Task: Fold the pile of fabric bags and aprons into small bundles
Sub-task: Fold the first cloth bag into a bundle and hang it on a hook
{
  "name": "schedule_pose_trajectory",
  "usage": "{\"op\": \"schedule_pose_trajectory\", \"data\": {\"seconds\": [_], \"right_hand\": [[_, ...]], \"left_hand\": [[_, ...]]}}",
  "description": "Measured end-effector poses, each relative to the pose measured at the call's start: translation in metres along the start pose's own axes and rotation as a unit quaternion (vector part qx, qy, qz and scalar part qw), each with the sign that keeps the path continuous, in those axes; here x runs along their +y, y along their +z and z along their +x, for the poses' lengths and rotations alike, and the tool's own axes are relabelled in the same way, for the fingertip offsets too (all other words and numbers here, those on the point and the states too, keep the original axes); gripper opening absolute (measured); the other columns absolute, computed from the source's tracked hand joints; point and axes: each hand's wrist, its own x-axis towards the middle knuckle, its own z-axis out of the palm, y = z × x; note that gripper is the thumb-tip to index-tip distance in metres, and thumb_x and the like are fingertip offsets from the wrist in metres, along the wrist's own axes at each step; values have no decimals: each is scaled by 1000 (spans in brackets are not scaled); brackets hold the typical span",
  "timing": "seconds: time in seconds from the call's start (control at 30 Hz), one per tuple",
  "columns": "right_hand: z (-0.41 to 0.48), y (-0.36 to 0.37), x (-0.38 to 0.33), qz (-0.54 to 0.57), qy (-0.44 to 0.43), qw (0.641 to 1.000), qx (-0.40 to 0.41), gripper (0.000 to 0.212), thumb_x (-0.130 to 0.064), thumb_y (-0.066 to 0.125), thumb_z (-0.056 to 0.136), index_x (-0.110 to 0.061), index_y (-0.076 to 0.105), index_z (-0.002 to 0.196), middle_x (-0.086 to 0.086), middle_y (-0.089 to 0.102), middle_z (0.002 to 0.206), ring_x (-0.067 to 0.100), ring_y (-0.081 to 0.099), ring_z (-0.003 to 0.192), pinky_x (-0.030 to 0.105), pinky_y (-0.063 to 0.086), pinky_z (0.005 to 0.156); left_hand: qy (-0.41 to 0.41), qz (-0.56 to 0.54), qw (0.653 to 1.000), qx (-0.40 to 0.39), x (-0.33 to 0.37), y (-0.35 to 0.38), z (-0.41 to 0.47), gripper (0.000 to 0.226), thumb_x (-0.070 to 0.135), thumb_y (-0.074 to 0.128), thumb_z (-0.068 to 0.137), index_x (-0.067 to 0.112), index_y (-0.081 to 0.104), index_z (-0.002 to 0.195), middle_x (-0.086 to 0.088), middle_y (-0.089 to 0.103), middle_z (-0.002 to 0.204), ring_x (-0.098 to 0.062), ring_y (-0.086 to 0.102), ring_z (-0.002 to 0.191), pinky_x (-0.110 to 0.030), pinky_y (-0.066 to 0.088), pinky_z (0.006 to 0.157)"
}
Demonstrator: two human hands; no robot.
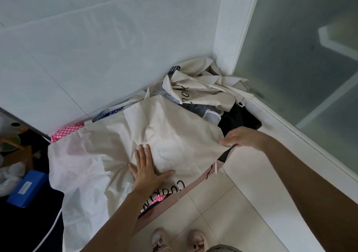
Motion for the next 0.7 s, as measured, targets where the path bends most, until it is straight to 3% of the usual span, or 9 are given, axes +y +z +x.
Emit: {"op": "schedule_pose_trajectory", "data": {"seconds": [0.1, 0.23, 0.37, 0.4, 0.47, 0.57, 0.63, 0.7], "right_hand": [[13, 12, -8, 38, 58, 998, -1, 43, -54, 69, 78, -12, 69, 87, -2, 61, 84, 10, 55, 77, 22, 44, 72], [28, 12, -8, 125, 105, 986, -45, 94, -69, 81, 38, -5, 68, 107, 7, 72, 101, 22, 68, 92, 35, 53, 89], [9, -1, -34, 165, 55, 969, -177, 67, -55, 72, 62, -5, 67, 106, 6, 74, 96, 18, 71, 86, 27, 56, 72], [7, -3, -38, 188, 36, 961, -198, 65, -52, 77, 61, -7, 66, 106, 6, 74, 98, 18, 71, 87, 27, 57, 70], [9, -4, -43, 226, 18, 950, -215, 81, -50, 92, 41, -11, 67, 107, 8, 72, 107, 21, 70, 94, 31, 57, 74], [14, 7, -55, 182, 30, 960, -211, 108, -60, 91, 31, -13, 60, 124, 6, 63, 126, 23, 61, 113, 38, 49, 96], [11, 10, -69, 173, 27, 959, -224, 100, -53, 92, 40, -11, 59, 125, 7, 66, 122, 23, 64, 109, 41, 48, 99], [7, 10, -83, 184, 23, 954, -235, 89, -34, 90, 56, -7, 50, 130, 8, 68, 116, 23, 68, 101, 40, 54, 89]], "left_hand": [[0, 6, 1000, -5, 0, 0, 0, 135, 99, 32, 47, 28, -37, 138, 10, -41, 146, -14, -36, 137, -52, -18, 108], [-3, -22, 1000, -1, -3, 0, 2, 119, 93, 25, 60, 30, -29, 144, 9, -35, 152, -12, -31, 140, -50, -20, 109], [-40, -157, 986, 44, 6, -8, -2, 98, 86, 20, 72, 36, -14, 149, 17, -17, 157, -7, -16, 144, -48, -18, 115], [-61, -207, 975, 57, 11, -12, -3, 95, 83, 25, 74, 36, -10, 149, 17, -11, 158, -9, -10, 146, -47, -16, 116], [-72, -247, 964, 72, 16, -17, -1, 99, 81, 32, 73, 35, -6, 151, 17, -6, 159, -10, -2, 146, -49, -12, 117], [-44, -168, 984, 42, 11, -18, 2, 117, 86, 47, 65, 33, -12, 150, 16, -16, 157, -7, -12, 144, -53, -11, 115], [-32, -108, 993, 21, 7, -16, 3, 120, 82, 53, 62, 35, -14, 149, 13, -22, 155, -10, -19, 144, -54, -10, 114], [-20, -85, 996, 18, 5, -17, 5, 120, 80, 56, 60, 40, -15, 148, 13, -28, 152, -13, -22, 143, -55, -9, 112]]}}
